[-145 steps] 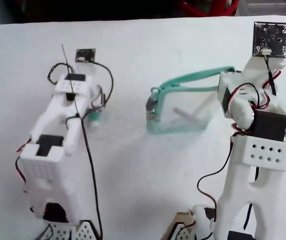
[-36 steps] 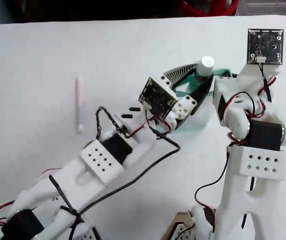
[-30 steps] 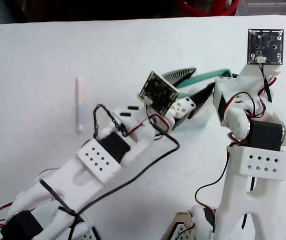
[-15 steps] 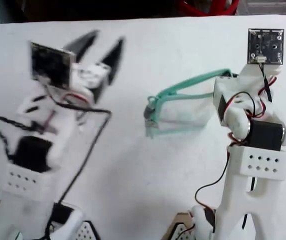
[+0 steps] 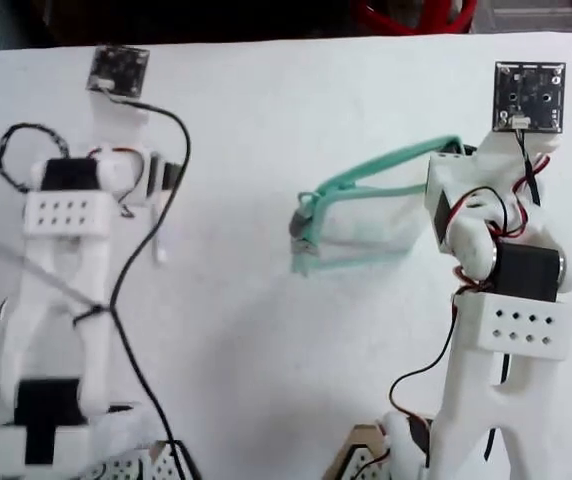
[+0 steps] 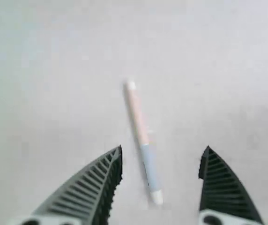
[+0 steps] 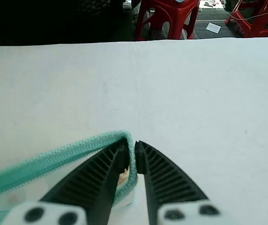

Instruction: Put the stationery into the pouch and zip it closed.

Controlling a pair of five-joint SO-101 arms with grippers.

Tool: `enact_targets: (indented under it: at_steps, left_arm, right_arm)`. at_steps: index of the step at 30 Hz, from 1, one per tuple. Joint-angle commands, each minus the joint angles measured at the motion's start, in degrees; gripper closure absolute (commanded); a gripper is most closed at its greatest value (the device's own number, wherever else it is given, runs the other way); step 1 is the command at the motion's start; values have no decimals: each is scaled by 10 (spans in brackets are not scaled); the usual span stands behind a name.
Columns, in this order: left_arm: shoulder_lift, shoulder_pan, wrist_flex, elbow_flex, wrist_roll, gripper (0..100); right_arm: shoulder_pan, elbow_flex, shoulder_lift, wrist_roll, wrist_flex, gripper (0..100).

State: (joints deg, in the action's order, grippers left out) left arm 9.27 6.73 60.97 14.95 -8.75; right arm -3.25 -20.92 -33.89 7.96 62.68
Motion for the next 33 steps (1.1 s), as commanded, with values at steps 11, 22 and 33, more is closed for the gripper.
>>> enact_targets:
  at_steps: [11, 22, 33]
  left_arm:
    - [-432, 46, 21, -338, 135, 733]
    - [-657, 47, 215, -655, 135, 919]
    - [-742, 31, 389, -887, 137, 976]
  right_arm:
    - [7, -29, 21, -4, 0, 981]
    - [22, -33, 21, -4, -1, 981]
    - [21, -33, 21, -4, -1, 981]
